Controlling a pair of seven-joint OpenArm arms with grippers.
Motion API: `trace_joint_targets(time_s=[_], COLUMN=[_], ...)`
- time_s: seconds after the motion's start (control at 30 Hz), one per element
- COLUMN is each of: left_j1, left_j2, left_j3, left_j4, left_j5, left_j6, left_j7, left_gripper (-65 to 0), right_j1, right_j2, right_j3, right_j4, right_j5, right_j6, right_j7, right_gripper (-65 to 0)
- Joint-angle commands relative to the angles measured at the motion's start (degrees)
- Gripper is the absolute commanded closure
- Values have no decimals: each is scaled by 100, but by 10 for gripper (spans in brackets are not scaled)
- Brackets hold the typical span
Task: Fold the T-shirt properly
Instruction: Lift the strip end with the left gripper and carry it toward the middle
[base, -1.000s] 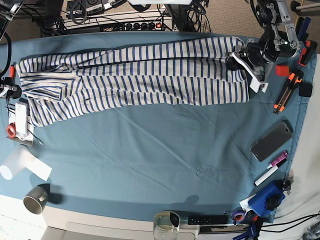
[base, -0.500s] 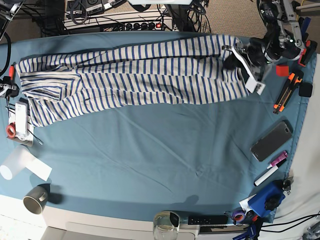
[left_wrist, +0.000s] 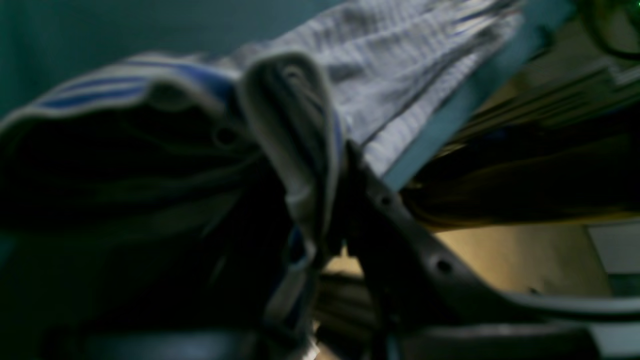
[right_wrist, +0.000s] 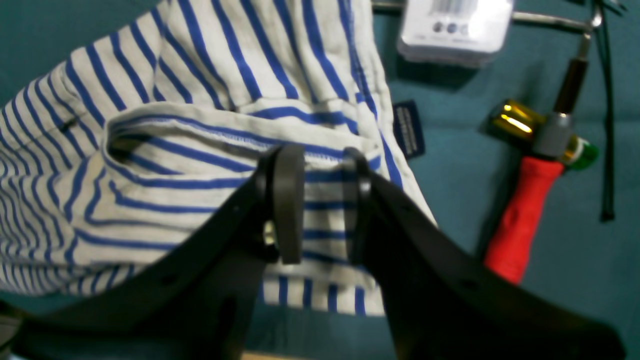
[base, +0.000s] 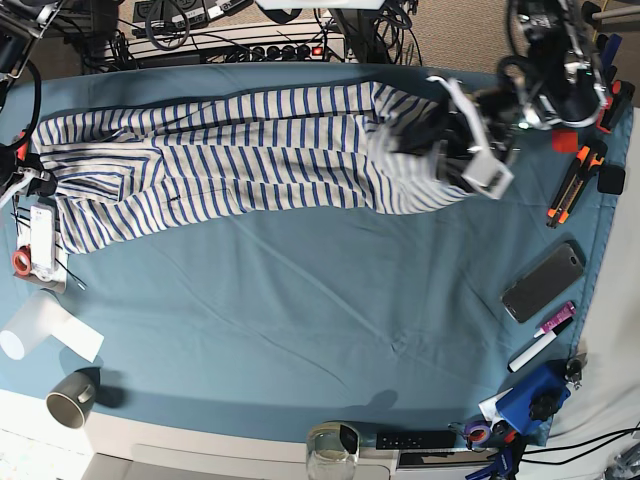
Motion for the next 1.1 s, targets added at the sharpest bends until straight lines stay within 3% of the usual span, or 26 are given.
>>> trace_joint_targets(time_s=[0.0,0.13,0.33,0.63,0.8,0.93,1.07], left_j1=[-17,-83,-505,-1001,-1279,-1563,-1788], left_j2=[103,354,518,1051,1370,1631,1638], left_j3=[223,1285,2706,4439,4837,4898,4903], left_j4=[136,149,149,48,-393,-979,-1163], left_j5=[-186,444,2186,4146,4695,4802,4739], left_j6=[-63,-201,363,667,667,717,960], left_j7=[-111,-321,-931,-1379,-1508,-1493,-1462], left_gripper=[0,0,0,0,0,0,0], right_j1=[76,76,76,76,76,76,76], right_j2=[192,197,197,197,197,197,197], right_j3=[55,55,55,55,55,55,55], right_j4=[79,79,79,79,79,79,76], right_j5=[-13,-295,-365,-367,-367,-367,-369], right_j6=[-2,-2,-2,-2,-2,-2,-2], right_j7=[114,229,297,304,302,302,302], right_gripper=[-142,-142,-142,-142,-142,-142,-142])
